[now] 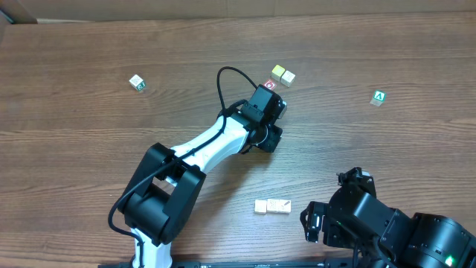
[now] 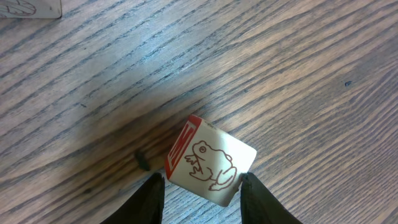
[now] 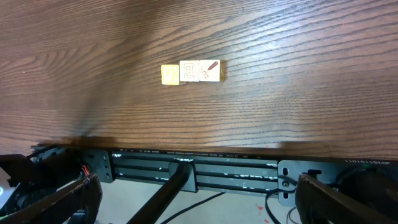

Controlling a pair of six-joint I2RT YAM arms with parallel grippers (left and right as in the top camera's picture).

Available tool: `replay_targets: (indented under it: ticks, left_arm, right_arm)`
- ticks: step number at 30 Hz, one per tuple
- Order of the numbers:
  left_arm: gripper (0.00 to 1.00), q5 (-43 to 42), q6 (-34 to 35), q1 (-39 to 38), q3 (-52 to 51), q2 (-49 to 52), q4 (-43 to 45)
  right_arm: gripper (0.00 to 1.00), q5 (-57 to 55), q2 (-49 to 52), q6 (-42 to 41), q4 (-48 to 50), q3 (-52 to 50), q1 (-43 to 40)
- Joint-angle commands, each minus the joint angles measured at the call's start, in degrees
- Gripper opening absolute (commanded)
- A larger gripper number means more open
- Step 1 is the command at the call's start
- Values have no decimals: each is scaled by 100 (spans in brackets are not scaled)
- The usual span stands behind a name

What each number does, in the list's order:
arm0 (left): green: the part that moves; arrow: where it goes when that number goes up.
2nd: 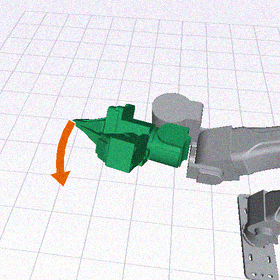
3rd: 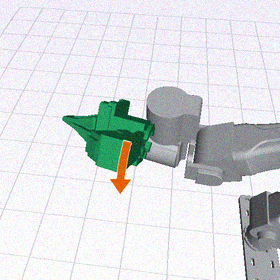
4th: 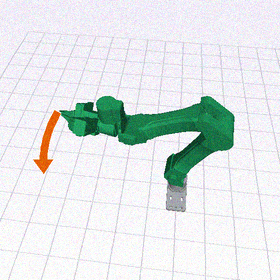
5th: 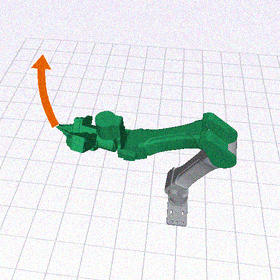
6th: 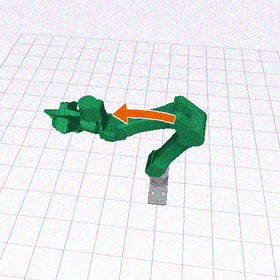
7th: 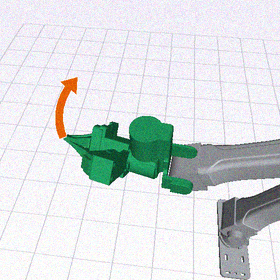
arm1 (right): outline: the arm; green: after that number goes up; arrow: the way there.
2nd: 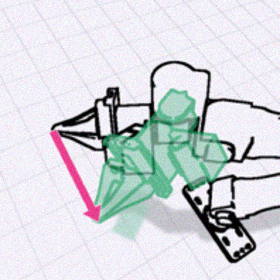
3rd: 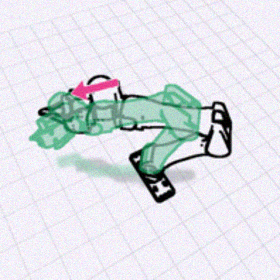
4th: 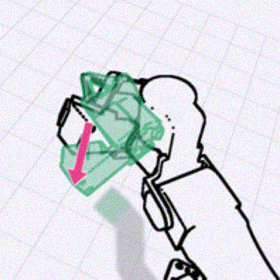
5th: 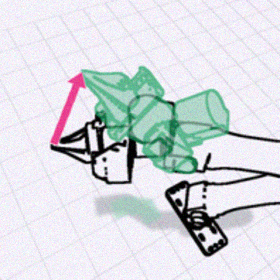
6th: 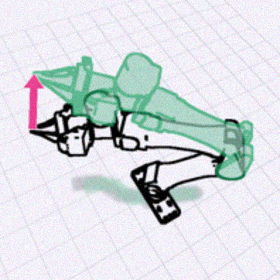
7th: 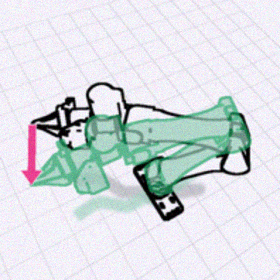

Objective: Flip 4 blocks
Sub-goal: 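Grasp the frog block with the left gripper and lift it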

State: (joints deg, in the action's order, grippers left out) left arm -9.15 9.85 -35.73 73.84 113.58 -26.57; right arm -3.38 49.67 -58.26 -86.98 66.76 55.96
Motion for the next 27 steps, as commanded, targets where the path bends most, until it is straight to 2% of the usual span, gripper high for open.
replay_targets:
  ticks: [1,7,11,16,19,22,27]
  left_arm:
    - [33,55,-133,-83,31,66,22]
    - [33,107,-219,-96,31,66,37]
    - [43,299,-219,-96,31,66,96]
    - [44,337,-289,-101,31,66,195]
    - [40,334,-350,-105,31,66,201]
    - [28,319,-367,-107,31,66,179]
    - [20,313,-367,-107,31,66,129]
  right_arm:
    - [100,-31,-11,15,31,76,22]
    - [100,-31,-11,15,28,76,22]
    - [100,-33,-11,17,28,76,22]
    - [100,-35,-9,17,31,76,22]
    - [100,-33,-9,15,28,76,22]
    - [100,-33,-9,17,28,76,22]
    - [100,-33,-9,15,31,76,22]
